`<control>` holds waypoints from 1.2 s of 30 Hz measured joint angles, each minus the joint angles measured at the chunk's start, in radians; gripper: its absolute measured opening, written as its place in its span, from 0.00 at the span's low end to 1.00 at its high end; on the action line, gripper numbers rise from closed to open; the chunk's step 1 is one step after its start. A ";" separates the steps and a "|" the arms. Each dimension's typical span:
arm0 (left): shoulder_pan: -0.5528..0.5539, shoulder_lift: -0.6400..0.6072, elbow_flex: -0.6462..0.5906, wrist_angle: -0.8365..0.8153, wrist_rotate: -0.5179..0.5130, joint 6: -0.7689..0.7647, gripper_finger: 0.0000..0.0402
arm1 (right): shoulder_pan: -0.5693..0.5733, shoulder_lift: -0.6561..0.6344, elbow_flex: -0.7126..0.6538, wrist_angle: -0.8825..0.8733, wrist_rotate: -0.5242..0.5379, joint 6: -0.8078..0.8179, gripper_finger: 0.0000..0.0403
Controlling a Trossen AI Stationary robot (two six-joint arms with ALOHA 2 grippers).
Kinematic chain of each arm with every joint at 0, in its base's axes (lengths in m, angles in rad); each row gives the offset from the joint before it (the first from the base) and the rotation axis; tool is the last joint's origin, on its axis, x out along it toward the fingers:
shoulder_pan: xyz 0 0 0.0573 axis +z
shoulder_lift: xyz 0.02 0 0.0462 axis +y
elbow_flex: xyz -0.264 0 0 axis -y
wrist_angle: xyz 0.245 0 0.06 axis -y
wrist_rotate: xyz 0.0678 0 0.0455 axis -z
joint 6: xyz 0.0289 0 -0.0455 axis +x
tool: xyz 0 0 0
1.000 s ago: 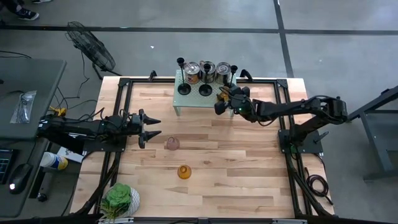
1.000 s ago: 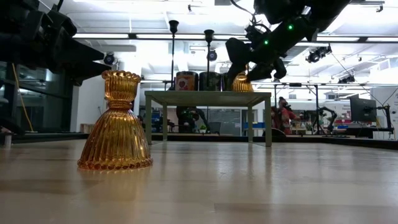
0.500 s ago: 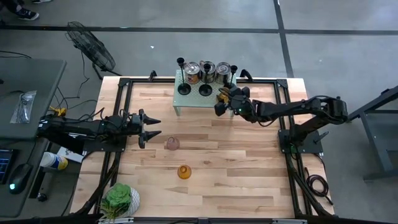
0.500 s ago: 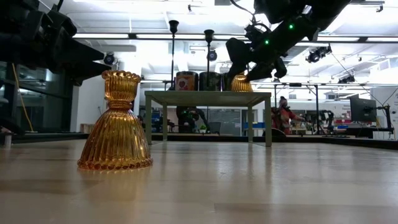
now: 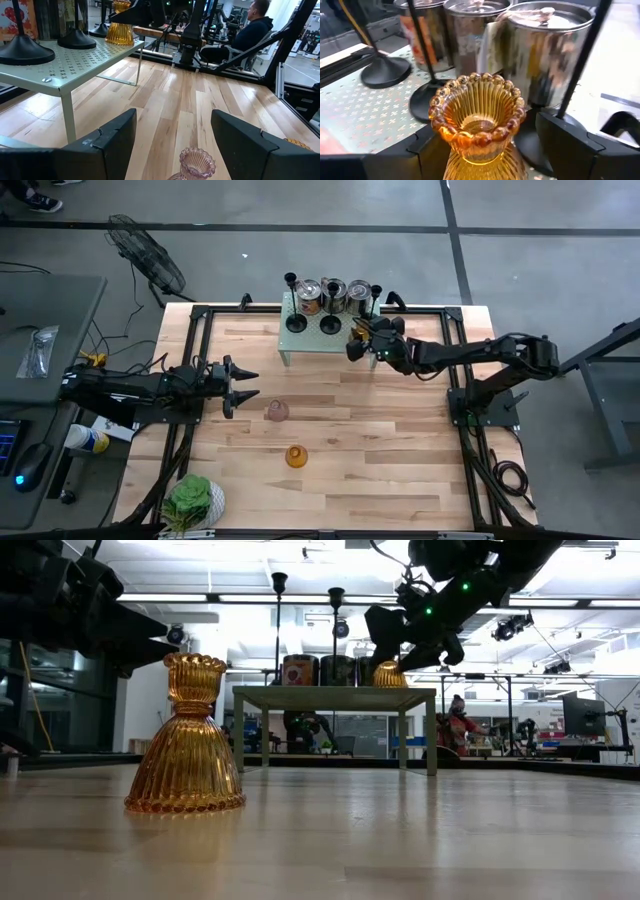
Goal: Pick & Place candle stick holders
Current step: Put the right yellow candle holder on the shelf
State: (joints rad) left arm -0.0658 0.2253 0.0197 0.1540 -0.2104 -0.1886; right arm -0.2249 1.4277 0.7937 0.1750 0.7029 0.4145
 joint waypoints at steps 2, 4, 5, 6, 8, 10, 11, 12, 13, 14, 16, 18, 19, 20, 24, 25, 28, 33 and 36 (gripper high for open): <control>0.000 0.000 0.000 0.000 0.000 0.000 0.63 | 0.000 0.000 0.000 0.000 0.020 -0.001 0.67; 0.000 0.000 0.000 0.000 0.000 0.000 0.63 | 0.000 0.000 0.000 0.001 0.025 0.000 0.67; 0.000 0.000 0.000 0.000 0.000 0.000 0.63 | 0.000 0.000 0.000 0.000 0.024 0.000 0.67; 0.000 0.000 0.000 0.000 0.000 0.000 0.63 | 0.002 0.000 0.000 0.000 0.024 0.000 0.67; 0.000 0.000 0.000 0.000 0.000 0.000 0.63 | 0.009 0.000 0.000 0.000 0.024 0.000 0.67; 0.000 0.000 0.000 0.000 0.000 0.000 0.63 | 0.011 0.000 0.000 0.001 0.024 -0.001 0.67; 0.000 0.000 0.000 0.000 0.000 0.000 0.63 | 0.011 0.000 0.000 0.000 0.024 0.000 0.67; 0.000 0.000 0.000 0.000 0.000 0.000 0.63 | 0.012 0.000 0.000 0.001 0.024 0.000 0.67; 0.000 0.000 0.000 0.000 0.000 0.000 0.63 | 0.012 0.000 0.000 0.001 0.024 0.000 0.67; 0.000 0.000 0.000 0.000 0.000 0.000 0.63 | 0.012 0.000 0.000 0.001 0.024 0.000 0.67; 0.000 0.000 0.000 0.000 0.000 0.000 0.63 | 0.014 0.000 0.000 0.001 0.025 0.000 0.67; 0.000 0.000 0.000 0.000 0.000 0.000 0.63 | 0.019 0.000 0.000 0.001 0.029 0.000 0.67; 0.000 0.000 0.000 0.000 0.000 0.000 0.63 | 0.023 0.000 0.000 0.001 0.030 -0.001 0.67; 0.000 0.000 0.000 0.000 0.000 0.000 0.63 | 0.028 0.000 0.000 0.001 0.029 -0.001 0.67; 0.000 0.000 0.000 0.000 0.000 0.000 0.63 | 0.045 -0.001 0.000 0.000 0.028 -0.001 0.67; 0.000 0.000 0.000 0.000 0.000 0.000 0.63 | 0.047 -0.001 0.000 -0.002 0.029 -0.001 0.67; 0.000 0.000 0.000 0.000 0.000 0.000 0.63 | 0.048 -0.001 0.000 -0.015 0.030 -0.001 0.67; 0.000 0.000 0.000 0.000 0.000 0.000 0.63 | 0.048 -0.029 -0.022 -0.026 0.032 -0.001 0.67; 0.000 0.000 0.000 0.000 0.000 0.000 0.63 | 0.048 -0.042 -0.035 -0.033 0.030 -0.001 0.67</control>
State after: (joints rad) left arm -0.0658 0.2251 0.0198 0.1543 -0.2104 -0.1885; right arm -0.1768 1.3853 0.7584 0.1415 0.7330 0.4133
